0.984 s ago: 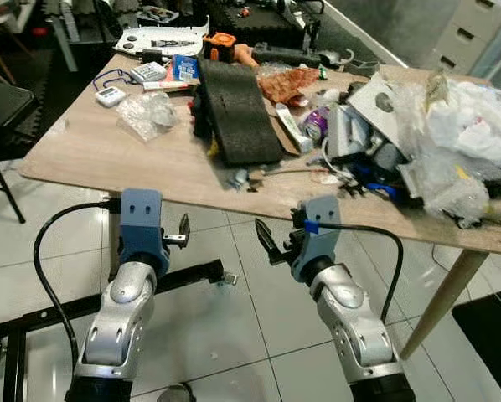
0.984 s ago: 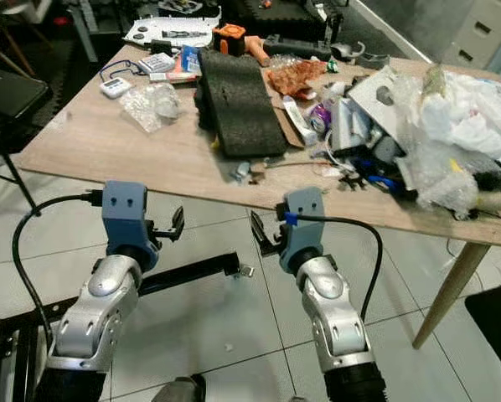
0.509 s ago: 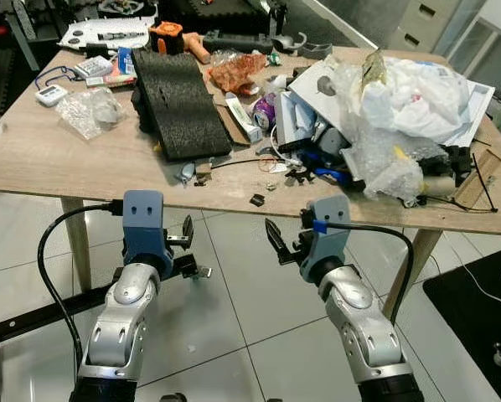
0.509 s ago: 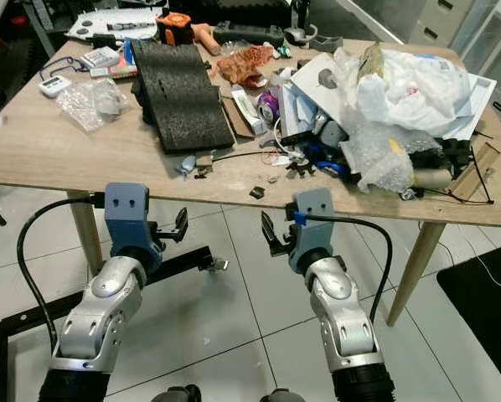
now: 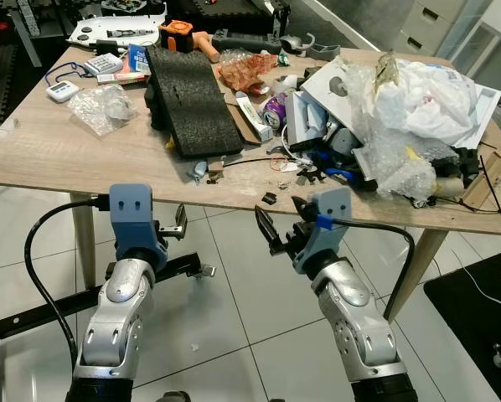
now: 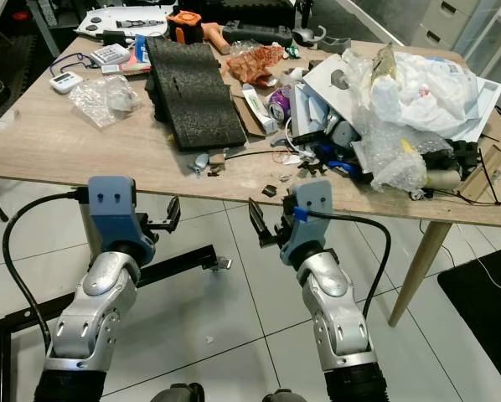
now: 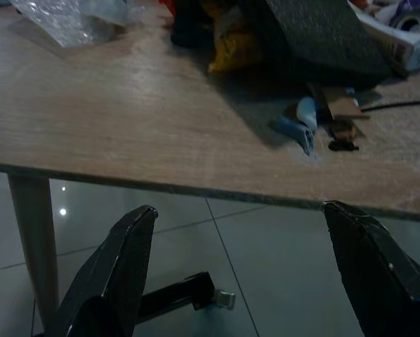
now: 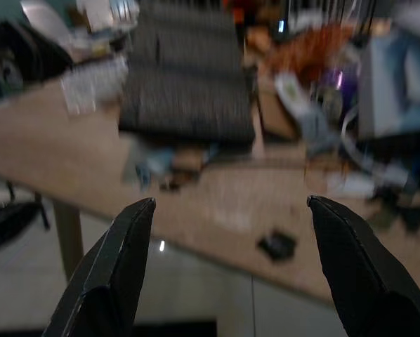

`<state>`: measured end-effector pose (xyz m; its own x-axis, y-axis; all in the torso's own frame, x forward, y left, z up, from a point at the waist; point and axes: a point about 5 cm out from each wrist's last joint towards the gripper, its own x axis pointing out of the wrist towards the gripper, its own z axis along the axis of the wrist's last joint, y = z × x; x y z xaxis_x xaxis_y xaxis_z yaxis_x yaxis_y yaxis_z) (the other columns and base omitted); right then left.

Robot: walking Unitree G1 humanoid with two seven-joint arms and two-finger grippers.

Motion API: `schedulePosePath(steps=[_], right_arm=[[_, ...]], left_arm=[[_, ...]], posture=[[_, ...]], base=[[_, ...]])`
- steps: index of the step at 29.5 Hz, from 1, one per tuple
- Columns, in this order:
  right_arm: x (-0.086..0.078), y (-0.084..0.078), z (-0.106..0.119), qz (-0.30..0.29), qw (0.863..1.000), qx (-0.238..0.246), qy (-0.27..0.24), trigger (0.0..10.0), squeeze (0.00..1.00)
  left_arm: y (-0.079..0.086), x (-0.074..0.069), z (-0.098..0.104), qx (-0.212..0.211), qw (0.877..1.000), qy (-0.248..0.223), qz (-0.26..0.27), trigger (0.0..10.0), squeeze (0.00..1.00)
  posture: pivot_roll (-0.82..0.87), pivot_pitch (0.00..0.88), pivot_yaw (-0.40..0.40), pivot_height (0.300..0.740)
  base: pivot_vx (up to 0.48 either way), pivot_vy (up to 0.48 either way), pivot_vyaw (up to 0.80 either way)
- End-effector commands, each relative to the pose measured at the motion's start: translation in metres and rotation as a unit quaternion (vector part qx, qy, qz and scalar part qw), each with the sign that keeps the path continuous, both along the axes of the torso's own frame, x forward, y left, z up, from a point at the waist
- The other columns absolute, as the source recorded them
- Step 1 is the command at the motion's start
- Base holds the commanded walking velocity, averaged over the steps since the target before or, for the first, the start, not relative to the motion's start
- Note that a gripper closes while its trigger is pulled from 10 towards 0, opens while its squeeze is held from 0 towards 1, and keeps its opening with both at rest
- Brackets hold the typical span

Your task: Picking trash to rubbish bin

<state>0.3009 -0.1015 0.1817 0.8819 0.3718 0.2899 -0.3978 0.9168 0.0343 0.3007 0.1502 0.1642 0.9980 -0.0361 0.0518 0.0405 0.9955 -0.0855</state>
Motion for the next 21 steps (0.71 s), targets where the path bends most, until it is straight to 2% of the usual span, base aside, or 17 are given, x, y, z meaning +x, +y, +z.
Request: schedulePosePath(steps=[1, 5, 9, 21], right_arm=[[-0.0016, -0.0081, 0.0075, -0.02, 0.999, 0.01, -0.029, 10.0, 0.0], [-0.0003, -0.0158, 0.0157, -0.049, 0.997, 0.009, -0.06, 10.0, 0.0], [0.0002, -0.0172, 0.0163, -0.054, 0.996, 0.012, -0.063, 10.0, 0.0], [-0.0025, -0.0103, 0.0106, -0.047, 0.997, 0.003, -0.069, 10.0, 0.0]], left_arm=[[-0.0022, -0.0028, -0.0012, -0.014, 1.0, -0.001, -0.002, 10.0, 0.0], [-0.0029, -0.003, -0.0021, -0.012, 1.0, 0.0, -0.005, 10.0, 0.0], [-0.0028, -0.002, -0.001, -0.012, 1.0, -0.002, -0.007, 10.0, 0.0], [0.0001, -0.0009, -0.0006, -0.009, 1.0, -0.005, -0.01, 10.0, 0.0]], posture=[[0.0, 0.185, -0.027, 0.74], [0.01, 0.174, -0.018, 0.74], [0.01, 0.174, -0.018, 0.74], [0.01, 0.153, -0.008, 0.74]], base=[[0.334, 0.0, 0.0], [0.334, 0.0, 0.0], [0.334, 0.0, 0.0], [0.333, 0.0, 0.0]])
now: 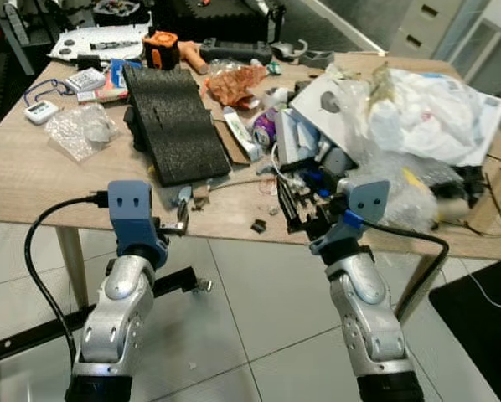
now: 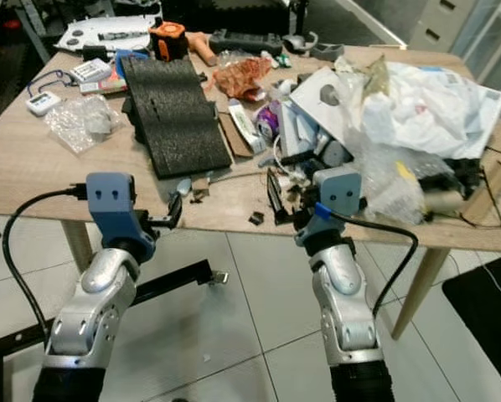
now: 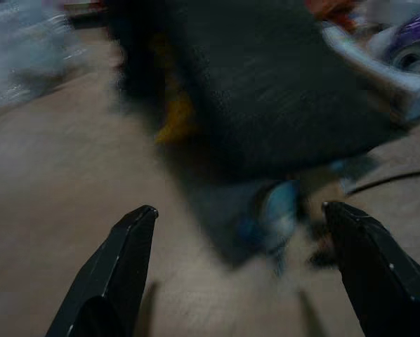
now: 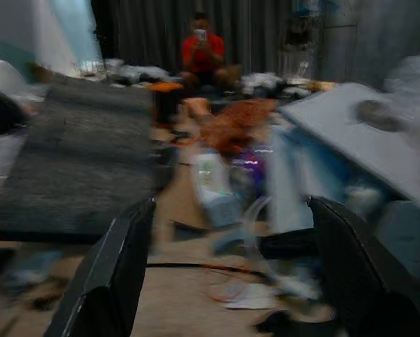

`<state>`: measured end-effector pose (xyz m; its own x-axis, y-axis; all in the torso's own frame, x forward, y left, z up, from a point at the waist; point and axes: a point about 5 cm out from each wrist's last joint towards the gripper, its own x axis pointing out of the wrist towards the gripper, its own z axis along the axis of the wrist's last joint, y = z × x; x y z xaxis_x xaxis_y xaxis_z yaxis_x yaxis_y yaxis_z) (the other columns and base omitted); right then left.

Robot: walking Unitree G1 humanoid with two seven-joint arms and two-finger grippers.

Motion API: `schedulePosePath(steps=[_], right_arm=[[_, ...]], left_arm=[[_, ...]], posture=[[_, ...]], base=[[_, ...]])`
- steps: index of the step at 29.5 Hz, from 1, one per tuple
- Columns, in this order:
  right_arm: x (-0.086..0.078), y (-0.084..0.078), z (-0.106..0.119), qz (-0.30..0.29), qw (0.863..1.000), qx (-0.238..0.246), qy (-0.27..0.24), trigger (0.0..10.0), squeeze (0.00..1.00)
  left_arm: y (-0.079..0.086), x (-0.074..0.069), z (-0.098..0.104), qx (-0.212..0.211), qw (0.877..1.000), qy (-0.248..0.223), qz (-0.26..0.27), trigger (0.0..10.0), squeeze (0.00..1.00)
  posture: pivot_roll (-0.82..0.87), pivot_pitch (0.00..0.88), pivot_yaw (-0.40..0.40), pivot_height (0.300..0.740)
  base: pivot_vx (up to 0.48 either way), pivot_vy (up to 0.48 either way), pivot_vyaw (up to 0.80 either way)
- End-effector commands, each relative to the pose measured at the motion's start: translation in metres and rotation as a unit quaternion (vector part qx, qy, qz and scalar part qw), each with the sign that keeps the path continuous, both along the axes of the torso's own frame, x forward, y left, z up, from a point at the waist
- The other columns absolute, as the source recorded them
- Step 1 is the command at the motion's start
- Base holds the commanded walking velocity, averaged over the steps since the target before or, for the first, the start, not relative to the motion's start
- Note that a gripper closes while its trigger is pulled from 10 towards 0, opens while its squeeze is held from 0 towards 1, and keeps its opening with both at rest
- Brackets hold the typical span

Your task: Picking trash to rubbish bin

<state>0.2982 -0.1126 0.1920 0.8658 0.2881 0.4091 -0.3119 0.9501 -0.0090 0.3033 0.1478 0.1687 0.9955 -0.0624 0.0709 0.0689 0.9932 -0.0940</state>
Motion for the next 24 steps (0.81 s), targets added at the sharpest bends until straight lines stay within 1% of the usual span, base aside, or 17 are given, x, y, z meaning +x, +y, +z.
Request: schedulePosePath(steps=[1, 13, 16, 24], right_arm=[[0.0003, 0.0011, 0.0002, 0.0, 1.0, 0.0, -0.002, 10.0, 0.0], [0.0, 0.0028, -0.0017, 0.005, 1.0, 0.0, -0.003, 10.0, 0.0], [0.0, 0.003, -0.0021, 0.006, 1.0, 0.0, -0.003, 10.0, 0.0], [-0.0007, 0.005, -0.0035, 0.01, 1.0, 0.002, -0.001, 10.0, 0.0]], left_arm=[[0.0024, -0.0035, -0.0051, -0.004, 1.0, 0.005, 0.002, 10.0, 0.0], [0.0033, -0.0027, -0.0041, -0.002, 1.0, 0.001, 0.0, 10.0, 0.0], [0.0031, -0.0032, -0.0024, -0.001, 1.0, -0.009, 0.0, 10.0, 0.0], [0.004, -0.0034, -0.0034, 0.005, 1.0, -0.005, 0.0, 10.0, 0.0]], posture=[[0.01, 0.153, -0.008, 0.74], [0.02, 0.147, -0.005, 0.74], [0.02, 0.147, -0.005, 0.74], [0.02, 0.147, -0.005, 0.74]], base=[[0.334, 0.0, 0.0], [0.319, 0.0, 0.0], [0.0, 0.0, 0.0], [0.0, 0.0, 0.0]])
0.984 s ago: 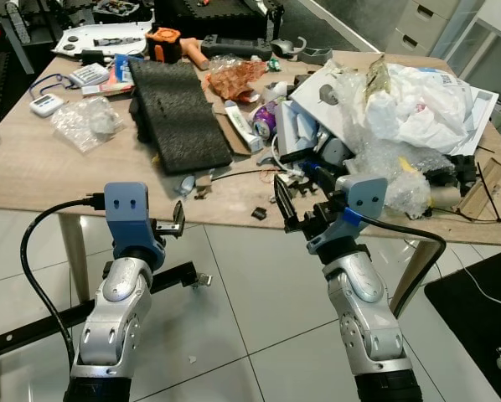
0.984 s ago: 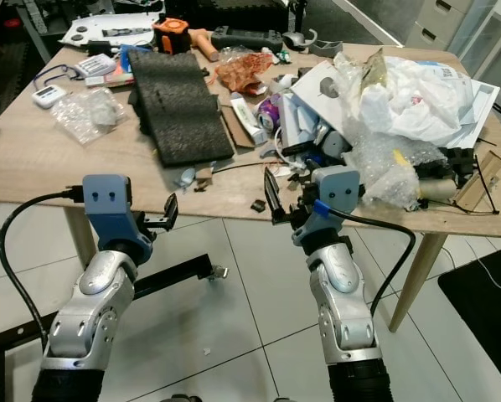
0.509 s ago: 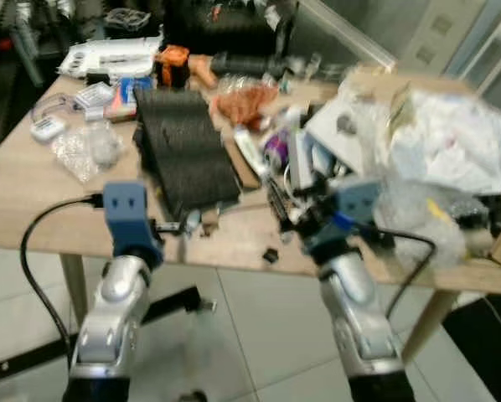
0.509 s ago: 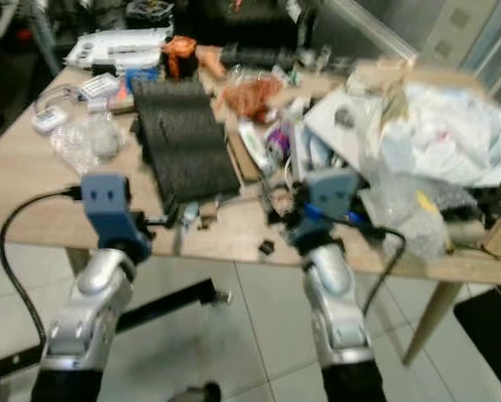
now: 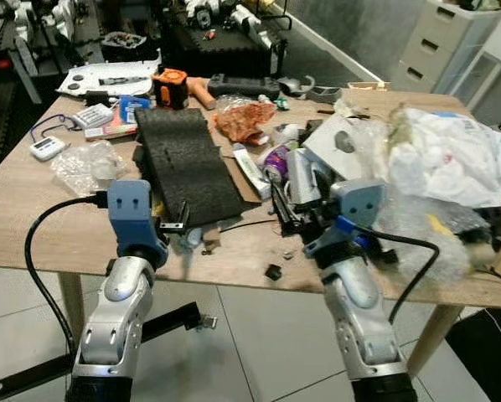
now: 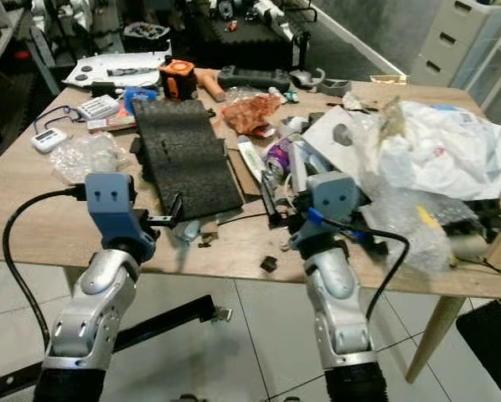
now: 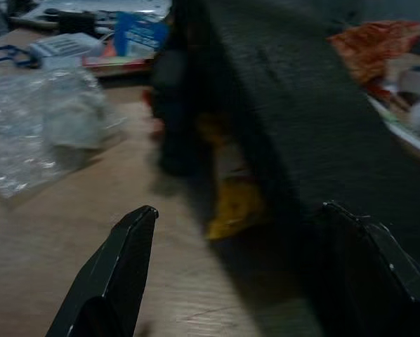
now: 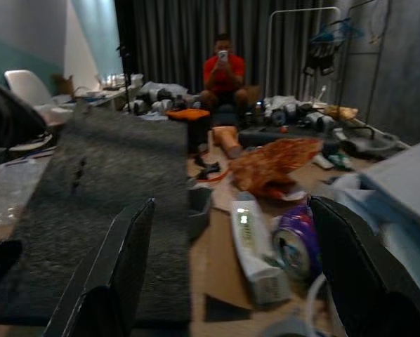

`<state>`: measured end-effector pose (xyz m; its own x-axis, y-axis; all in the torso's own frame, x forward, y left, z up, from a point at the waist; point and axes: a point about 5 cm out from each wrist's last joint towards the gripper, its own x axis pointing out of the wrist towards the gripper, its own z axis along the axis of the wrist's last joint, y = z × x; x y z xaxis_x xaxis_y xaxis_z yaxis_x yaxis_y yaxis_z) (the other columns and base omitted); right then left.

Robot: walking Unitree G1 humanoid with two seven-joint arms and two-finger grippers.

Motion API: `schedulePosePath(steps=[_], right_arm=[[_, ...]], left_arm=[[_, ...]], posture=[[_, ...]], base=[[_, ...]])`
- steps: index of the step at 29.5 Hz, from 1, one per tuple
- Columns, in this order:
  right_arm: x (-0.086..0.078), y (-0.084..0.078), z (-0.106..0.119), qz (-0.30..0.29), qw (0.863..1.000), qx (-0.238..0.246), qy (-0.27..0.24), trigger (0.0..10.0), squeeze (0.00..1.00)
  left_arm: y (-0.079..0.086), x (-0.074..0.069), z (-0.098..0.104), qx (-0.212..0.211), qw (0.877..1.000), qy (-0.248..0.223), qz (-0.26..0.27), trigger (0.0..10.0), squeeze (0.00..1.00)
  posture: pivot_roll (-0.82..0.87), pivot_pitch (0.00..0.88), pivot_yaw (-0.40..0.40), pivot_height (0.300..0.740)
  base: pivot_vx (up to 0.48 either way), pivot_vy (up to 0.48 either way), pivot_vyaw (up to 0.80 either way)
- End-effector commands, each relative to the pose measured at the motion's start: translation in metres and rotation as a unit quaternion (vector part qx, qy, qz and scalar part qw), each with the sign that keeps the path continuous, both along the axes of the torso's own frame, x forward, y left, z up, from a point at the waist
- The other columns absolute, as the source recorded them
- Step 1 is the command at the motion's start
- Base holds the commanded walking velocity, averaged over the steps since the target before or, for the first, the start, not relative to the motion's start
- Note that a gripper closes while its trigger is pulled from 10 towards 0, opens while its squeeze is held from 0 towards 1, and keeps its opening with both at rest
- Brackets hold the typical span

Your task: Picking trash to rubbish bin

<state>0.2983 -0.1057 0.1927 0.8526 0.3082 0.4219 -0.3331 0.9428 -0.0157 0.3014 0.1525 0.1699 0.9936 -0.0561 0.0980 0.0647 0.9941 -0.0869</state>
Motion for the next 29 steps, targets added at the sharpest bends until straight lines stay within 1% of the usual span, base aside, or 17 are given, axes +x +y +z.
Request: schedulePosePath(steps=[1, 3, 5, 6, 8, 9, 10, 13, 14, 15, 19, 23, 24, 26, 27, 28, 29], right_arm=[[-0.001, -0.001, -0.005, 0.001, 1.0, 0.005, 0.009, 10.0, 0.0], [-0.001, 0.001, -0.006, 0.012, 1.0, 0.019, 0.019, 10.0, 0.0], [-0.001, 0.001, -0.006, 0.015, 0.999, 0.024, 0.022, 10.0, 0.0], [-0.001, 0.001, -0.008, 0.015, 0.999, 0.024, 0.031, 10.0, 0.0], [0.001, -0.004, -0.015, -0.026, 0.998, -0.016, 0.047, 10.0, 0.0], [0.001, -0.008, -0.017, -0.043, 0.998, -0.02, 0.051, 10.0, 0.0], [0.001, -0.015, -0.018, -0.071, 0.996, -0.036, 0.046, 10.0, 0.0], [0.0, -0.019, -0.018, -0.08, 0.995, -0.049, 0.042, 10.0, 0.0], [-0.002, -0.025, -0.016, -0.1, 0.992, -0.075, 0.026, 10.0, 1.0], [-0.002, -0.025, -0.016, -0.1, 0.992, -0.075, 0.026, 10.0, 1.0], [-0.004, -0.041, -0.013, -0.149, 0.986, -0.078, 0.019, 10.0, 1.0], [-0.002, -0.044, -0.007, -0.153, 0.986, -0.073, 0.002, 10.0, 1.0], [0.002, -0.047, 0.0, -0.167, 0.983, -0.079, -0.011, 10.0, 1.0], [0.005, -0.053, 0.005, -0.189, 0.977, -0.092, -0.02, 10.0, 1.0], [0.006, -0.056, 0.007, -0.199, 0.975, -0.096, -0.022, 10.0, 0.84], [0.007, -0.058, 0.009, -0.206, 0.973, -0.103, -0.023, 10.0, 0.35], [0.008, -0.062, 0.01, -0.211, 0.971, -0.109, -0.023, 10.0, 0.0]], left_arm=[[-0.001, -0.002, -0.005, 0.004, 1.0, 0.009, -0.004, 10.0, 0.0], [-0.001, -0.002, -0.005, 0.001, 1.0, 0.009, -0.005, 10.0, 0.0], [-0.001, -0.002, -0.005, 0.001, 1.0, 0.009, -0.005, 10.0, 0.0], [-0.002, -0.002, -0.005, 0.003, 1.0, 0.01, -0.008, 10.0, 0.0], [-0.004, -0.002, -0.006, 0.007, 1.0, 0.012, -0.011, 10.0, 0.0], [-0.004, -0.002, -0.006, 0.008, 1.0, 0.012, -0.012, 10.0, 0.0], [-0.004, -0.002, -0.006, 0.008, 1.0, 0.012, -0.012, 10.0, 0.0], [-0.004, -0.002, -0.006, 0.007, 1.0, 0.013, -0.012, 10.0, 0.0], [-0.005, -0.002, -0.007, 0.008, 1.0, 0.014, -0.013, 10.0, 0.0], [-0.005, -0.002, -0.007, 0.008, 1.0, 0.014, -0.013, 10.0, 0.0], [-0.006, -0.002, -0.008, 0.008, 1.0, 0.015, -0.016, 10.0, 0.0], [-0.006, -0.001, -0.007, 0.008, 1.0, 0.014, -0.017, 10.0, 0.0], [-0.007, 0.0, -0.007, 0.019, 1.0, 0.015, -0.019, 10.0, 0.0], [-0.006, 0.001, -0.007, 0.023, 0.999, 0.016, -0.015, 10.0, 0.0], [-0.005, 0.001, -0.008, 0.027, 0.999, 0.018, -0.012, 10.0, 0.0], [-0.005, 0.001, -0.009, 0.031, 0.999, 0.022, -0.011, 10.0, 0.0], [-0.004, 0.0, -0.011, 0.03, 0.999, 0.027, -0.01, 10.0, 0.0]], posture=[[0.02, 0.147, -0.005, 0.74], [0.02, 0.156, -0.003, 0.74], [0.02, 0.156, -0.003, 0.74], [0.02, 0.156, -0.003, 0.74], [0.02, 0.156, -0.003, 0.74], [0.01, 0.166, -0.002, 0.74], [0.01, 0.166, -0.002, 0.74], [0.01, 0.166, -0.002, 0.74], [0.01, 0.166, -0.002, 0.74], [0.01, 0.166, -0.002, 0.74], [0.01, 0.172, 0.003, 0.74], [0.0, 0.175, 0.006, 0.74], [0.01, 0.18, 0.002, 0.74], [0.01, 0.18, 0.002, 0.74], [0.0, 0.18, 0.0, 0.74], [0.0, 0.18, 0.0, 0.74], [0.0, 0.181, 0.0, 0.74]], base=[[0.0, 0.0, 0.0], [0.0, 0.0, 0.0], [0.0, 0.0, 0.0], [0.0, 0.0, 0.0], [0.0, 0.0, 0.0], [0.0, 0.0, 0.0], [0.0, 0.0, 0.0], [0.0, 0.0, 0.0], [0.0, 0.0, 0.0], [0.0, 0.0, 0.0], [0.0, 0.0, 0.0], [0.0, 0.0, 0.0], [0.0, 0.0, 0.0], [0.0, -0.174, 0.0], [0.0, -0.48, 0.0], [0.0, -0.48, 0.0], [0.0, -0.48, 0.0]])
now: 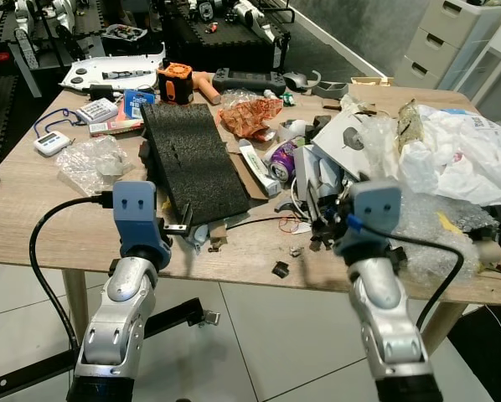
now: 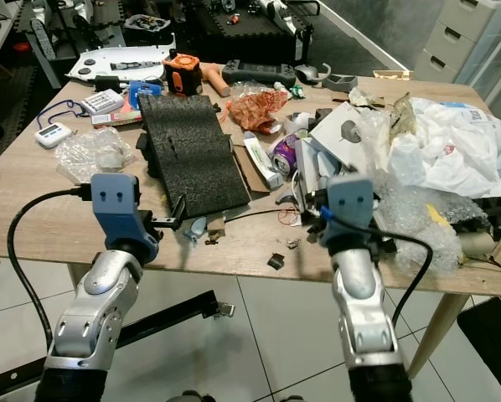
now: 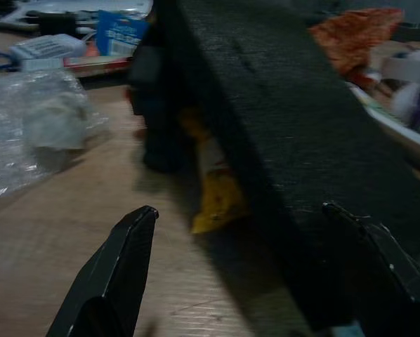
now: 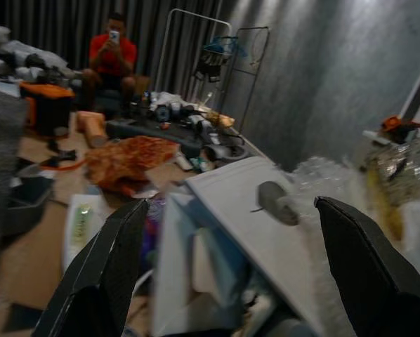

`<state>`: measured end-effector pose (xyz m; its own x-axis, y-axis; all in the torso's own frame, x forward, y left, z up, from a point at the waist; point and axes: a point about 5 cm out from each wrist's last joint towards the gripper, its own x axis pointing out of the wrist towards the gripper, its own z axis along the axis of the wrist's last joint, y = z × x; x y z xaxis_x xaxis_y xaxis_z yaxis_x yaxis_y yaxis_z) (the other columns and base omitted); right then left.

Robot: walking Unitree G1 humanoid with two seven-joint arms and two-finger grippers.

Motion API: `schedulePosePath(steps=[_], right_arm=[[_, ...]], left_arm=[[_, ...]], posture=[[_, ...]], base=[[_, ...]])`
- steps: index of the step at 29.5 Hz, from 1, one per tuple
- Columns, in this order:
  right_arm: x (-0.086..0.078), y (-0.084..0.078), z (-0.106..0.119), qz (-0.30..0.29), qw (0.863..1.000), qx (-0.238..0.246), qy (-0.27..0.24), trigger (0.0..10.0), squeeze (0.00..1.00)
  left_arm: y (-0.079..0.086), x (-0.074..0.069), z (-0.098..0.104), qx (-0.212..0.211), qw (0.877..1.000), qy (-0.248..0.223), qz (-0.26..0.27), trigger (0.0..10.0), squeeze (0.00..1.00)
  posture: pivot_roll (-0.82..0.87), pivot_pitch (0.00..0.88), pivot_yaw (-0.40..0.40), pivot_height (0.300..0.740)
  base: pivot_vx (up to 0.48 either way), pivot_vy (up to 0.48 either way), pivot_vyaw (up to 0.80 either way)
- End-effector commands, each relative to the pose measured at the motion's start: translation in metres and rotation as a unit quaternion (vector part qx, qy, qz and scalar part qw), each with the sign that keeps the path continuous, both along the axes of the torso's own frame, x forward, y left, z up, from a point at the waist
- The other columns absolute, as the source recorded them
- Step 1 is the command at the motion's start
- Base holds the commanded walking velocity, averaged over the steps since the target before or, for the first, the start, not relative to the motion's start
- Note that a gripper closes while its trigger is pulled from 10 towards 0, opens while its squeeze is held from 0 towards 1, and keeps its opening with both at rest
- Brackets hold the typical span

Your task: Picking trash to rubbish bin

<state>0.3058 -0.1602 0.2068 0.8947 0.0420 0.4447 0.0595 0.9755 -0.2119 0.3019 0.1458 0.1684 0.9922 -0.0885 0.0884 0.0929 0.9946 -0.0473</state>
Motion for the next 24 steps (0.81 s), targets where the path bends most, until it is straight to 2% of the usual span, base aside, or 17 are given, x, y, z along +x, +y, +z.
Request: schedulePosePath(steps=[1, 3, 7, 9, 18, 19, 22, 24], right_arm=[[0.0, -0.009, -0.004, -0.019, 1.0, -0.015, 0.01, 10.0, 0.0], [0.001, -0.013, -0.003, -0.029, 0.999, -0.027, 0.012, 10.0, 0.0], [0.0, -0.024, 0.005, -0.062, 0.997, -0.047, 0.01, 10.0, 0.0], [0.001, -0.03, 0.006, -0.092, 0.993, -0.062, 0.026, 10.0, 0.0], [0.0, -0.037, 0.003, -0.112, 0.991, -0.045, 0.053, 10.0, 0.0], [-0.002, -0.036, 0.004, -0.102, 0.993, -0.037, 0.052, 10.0, 1.0], [-0.005, -0.018, 0.011, -0.034, 0.999, -0.017, 0.029, 10.0, 1.0], [-0.006, -0.012, 0.014, -0.013, 1.0, -0.014, 0.018, 10.0, 1.0]], left_arm=[[0.002, 0.0, -0.01, 0.01, 1.0, 0.026, 0.005, 10.0, 0.0], [0.004, 0.0, -0.012, -0.004, 0.999, 0.03, 0.01, 10.0, 0.0], [0.003, 0.0, -0.012, -0.004, 1.0, 0.03, 0.008, 10.0, 0.0], [0.001, -0.001, -0.012, -0.003, 1.0, 0.03, 0.006, 10.0, 0.0], [0.0, -0.002, -0.011, -0.003, 1.0, 0.029, 0.005, 10.0, 0.0], [0.0, -0.002, -0.012, -0.003, 1.0, 0.029, 0.005, 10.0, 0.0], [0.0, -0.003, -0.012, 0.0, 1.0, 0.029, 0.006, 10.0, 0.0], [0.0, -0.002, -0.012, 0.0, 1.0, 0.029, 0.006, 10.0, 0.0]], posture=[[0.0, 0.181, 0.0, 0.74], [0.0, 0.184, 0.0, 0.74], [0.0, 0.187, -0.002, 0.74], [0.0, 0.191, -0.006, 0.74], [-0.01, 0.191, -0.004, 0.74], [-0.01, 0.198, -0.004, 0.74], [-0.01, 0.197, -0.002, 0.74], [-0.01, 0.197, -0.002, 0.74]], base=[[0.0, -0.48, 0.0], [0.0, 0.0, 0.0], [0.0, 0.0, 0.0], [0.0, 0.0, 0.0], [0.0, 0.0, 0.0], [0.0, 0.0, 0.0], [0.0, 0.0, 0.0], [0.0, 0.0, 0.0]])
